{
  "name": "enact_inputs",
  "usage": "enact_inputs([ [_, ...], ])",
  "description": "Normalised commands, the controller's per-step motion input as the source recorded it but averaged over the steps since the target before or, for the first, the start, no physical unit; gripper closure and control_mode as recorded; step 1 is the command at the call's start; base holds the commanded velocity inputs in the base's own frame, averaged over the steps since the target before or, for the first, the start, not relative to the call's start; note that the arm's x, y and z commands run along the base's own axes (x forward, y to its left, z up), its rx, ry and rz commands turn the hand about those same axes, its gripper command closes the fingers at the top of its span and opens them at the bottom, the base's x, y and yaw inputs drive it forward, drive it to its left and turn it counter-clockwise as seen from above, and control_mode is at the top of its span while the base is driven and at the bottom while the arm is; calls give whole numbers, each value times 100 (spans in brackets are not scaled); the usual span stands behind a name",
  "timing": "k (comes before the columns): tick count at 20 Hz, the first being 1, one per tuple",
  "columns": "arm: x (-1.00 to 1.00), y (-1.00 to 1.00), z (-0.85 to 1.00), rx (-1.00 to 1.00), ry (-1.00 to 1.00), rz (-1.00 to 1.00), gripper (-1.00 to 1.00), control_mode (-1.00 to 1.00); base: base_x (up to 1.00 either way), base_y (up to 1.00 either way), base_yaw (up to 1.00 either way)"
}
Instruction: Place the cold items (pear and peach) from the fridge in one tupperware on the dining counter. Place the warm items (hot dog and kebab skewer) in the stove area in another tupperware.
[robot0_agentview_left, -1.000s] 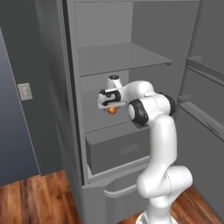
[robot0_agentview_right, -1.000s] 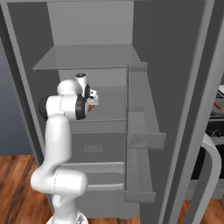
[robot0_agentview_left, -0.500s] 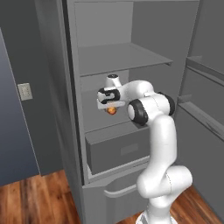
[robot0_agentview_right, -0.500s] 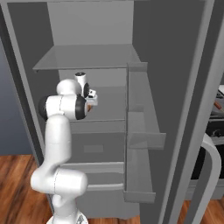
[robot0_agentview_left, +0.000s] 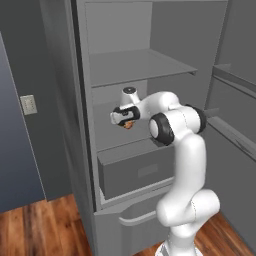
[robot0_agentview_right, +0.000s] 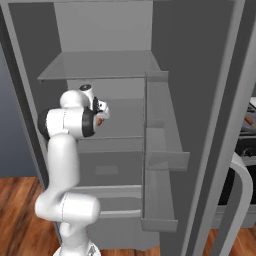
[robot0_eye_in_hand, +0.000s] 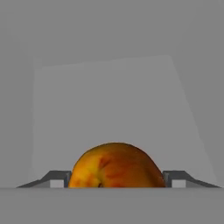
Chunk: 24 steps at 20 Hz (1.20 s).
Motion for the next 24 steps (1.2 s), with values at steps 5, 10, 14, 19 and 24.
enact_inputs([
  [5, -74, -11, 32, -1, -34, -1, 100, -100, 0, 0, 0],
  [10, -100, -38, 85, 0, -5, -2, 100, -100, 0, 0, 0],
  [14, -100, -43, 75, 0, 9, 0, 100, -100, 0, 0, 0],
  [19, -98, -35, 97, 2, 20, -2, 100, -100, 0, 0, 0],
  [24, -98, -9, 82, 0, 22, -3, 100, -100, 0, 0, 0],
])
